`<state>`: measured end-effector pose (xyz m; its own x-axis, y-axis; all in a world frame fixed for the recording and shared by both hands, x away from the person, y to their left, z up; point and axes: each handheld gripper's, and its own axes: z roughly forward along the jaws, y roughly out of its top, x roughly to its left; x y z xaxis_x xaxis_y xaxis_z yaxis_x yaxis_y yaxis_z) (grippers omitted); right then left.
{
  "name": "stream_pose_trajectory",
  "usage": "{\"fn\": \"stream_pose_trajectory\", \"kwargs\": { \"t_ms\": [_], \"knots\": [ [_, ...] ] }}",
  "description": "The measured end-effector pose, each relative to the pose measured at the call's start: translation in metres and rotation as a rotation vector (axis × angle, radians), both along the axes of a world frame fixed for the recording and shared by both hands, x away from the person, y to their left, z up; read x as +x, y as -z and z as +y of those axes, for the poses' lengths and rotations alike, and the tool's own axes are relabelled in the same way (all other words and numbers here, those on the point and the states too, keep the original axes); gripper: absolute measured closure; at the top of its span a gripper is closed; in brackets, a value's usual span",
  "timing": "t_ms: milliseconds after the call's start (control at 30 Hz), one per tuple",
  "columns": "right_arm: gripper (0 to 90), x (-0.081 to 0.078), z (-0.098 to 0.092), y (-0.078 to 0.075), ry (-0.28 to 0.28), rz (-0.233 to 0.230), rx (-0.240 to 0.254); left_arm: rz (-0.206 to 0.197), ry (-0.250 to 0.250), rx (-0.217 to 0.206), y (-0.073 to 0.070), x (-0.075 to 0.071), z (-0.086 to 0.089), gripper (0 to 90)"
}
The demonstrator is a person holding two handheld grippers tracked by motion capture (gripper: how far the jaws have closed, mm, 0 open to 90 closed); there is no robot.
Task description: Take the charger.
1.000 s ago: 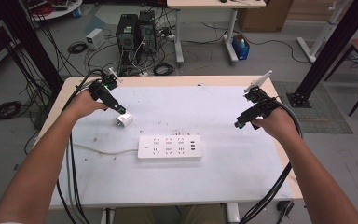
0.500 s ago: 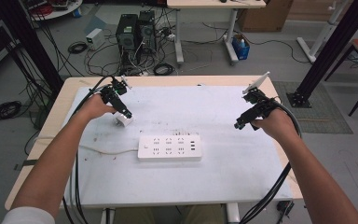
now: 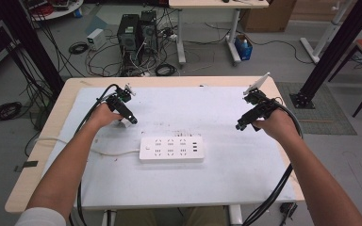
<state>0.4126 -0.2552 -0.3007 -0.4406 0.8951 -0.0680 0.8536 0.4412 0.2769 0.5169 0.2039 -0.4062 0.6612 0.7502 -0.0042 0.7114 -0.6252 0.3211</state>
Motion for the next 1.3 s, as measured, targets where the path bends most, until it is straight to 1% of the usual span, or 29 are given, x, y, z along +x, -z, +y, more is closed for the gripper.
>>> {"fn": "stream_pose_trajectory", "kwargs": {
  "t_ms": [67, 100, 133, 200, 233, 267, 367, 400, 467, 500, 567, 600, 633, 733, 867, 1000, 1033, 1100, 1200, 1300],
  "knots": [
    [2.2, 0.0003, -0.0005, 0.0000, 0.001, 0.000, 0.001, 0.000, -0.010, 0.001, 0.0023, -0.0004, -0.0007, 12.8],
    [2.2, 0.0003, -0.0005, 0.0001, 0.001, 0.000, 0.002, 0.008, -0.002, 0.013, 0.0029, 0.0000, -0.0001, 12.8],
    [2.2, 0.0003, -0.0003, 0.0003, 0.000, -0.001, 0.001, 0.011, -0.008, 0.014, 0.0043, -0.0001, 0.0000, 12.8],
    [2.2, 0.0005, -0.0001, 0.0004, -0.002, -0.004, -0.004, 0.005, -0.028, -0.005, 0.0064, -0.0011, -0.0001, 14.4],
    [2.2, 0.0003, 0.0002, 0.0005, 0.001, -0.006, -0.003, 0.008, -0.020, 0.000, 0.0061, -0.0008, 0.0011, 15.5],
    [2.2, 0.0005, 0.0002, 0.0005, 0.000, -0.003, -0.004, 0.010, -0.024, -0.004, 0.0068, -0.0010, 0.0011, 15.7],
    [2.2, 0.0006, 0.0004, 0.0007, 0.002, -0.003, -0.004, 0.014, -0.024, 0.009, 0.0078, -0.0016, 0.0017, 16.2],
    [2.2, 0.0009, 0.0005, 0.0010, -0.003, -0.003, -0.001, 0.017, -0.030, 0.006, 0.0083, -0.0012, 0.0020, 20.6],
    [2.2, 0.0012, 0.0008, 0.0018, -0.004, -0.005, -0.003, 0.018, -0.038, 0.009, 0.0091, -0.0008, 0.0017, 20.7],
    [2.2, 0.0012, 0.0013, 0.0020, -0.005, -0.002, -0.003, 0.022, -0.037, 0.007, 0.0096, -0.0007, 0.0012, 20.9],
    [2.2, 0.0011, 0.0016, 0.0025, -0.006, -0.003, -0.003, 0.023, -0.037, 0.009, 0.0097, -0.0006, 0.0009, 24.5],
    [2.2, 0.0008, 0.0019, 0.0026, -0.004, -0.002, -0.003, 0.028, -0.039, 0.009, 0.0106, -0.0004, 0.0000, 24.5],
    [2.2, 0.0008, 0.0014, 0.0025, -0.008, -0.001, -0.003, 0.027, -0.038, 0.011, 0.0108, -0.0001, -0.0002, 26.6],
    [2.2, 0.0009, -0.0001, 0.0025, -0.003, -0.001, -0.001, 0.025, -0.040, 0.013, 0.0104, 0.0001, -0.0001, 27.5],
    [2.2, 0.0013, -0.0010, 0.0028, -0.005, -0.001, 0.001, 0.022, -0.042, 0.012, 0.0094, -0.0006, 0.0006, 33.0],
    [2.2, 0.0018, -0.0001, 0.0039, -0.005, 0.006, 0.000, 0.021, -0.039, 0.009, 0.0089, -0.0006, 0.0011, 34.5],
    [2.2, 0.0018, 0.0001, 0.0039, -0.006, 0.005, -0.002, 0.019, -0.034, 0.012, 0.0083, -0.0007, 0.0013, 35.7],
    [2.2, 0.0019, 0.0003, 0.0040, -0.008, 0.001, -0.001, 0.014, -0.025, 0.010, 0.0077, -0.0016, 0.0012, 41.1],
    [2.2, 0.0015, 0.0008, 0.0039, -0.011, -0.005, -0.005, 0.014, -0.026, 0.001, 0.0079, -0.0019, 0.0019, 42.1],
    [2.2, 0.0009, 0.0005, 0.0035, -0.012, -0.005, -0.005, 0.009, -0.023, 0.006, 0.0076, -0.0023, 0.0017, 42.4]
  ]
}}
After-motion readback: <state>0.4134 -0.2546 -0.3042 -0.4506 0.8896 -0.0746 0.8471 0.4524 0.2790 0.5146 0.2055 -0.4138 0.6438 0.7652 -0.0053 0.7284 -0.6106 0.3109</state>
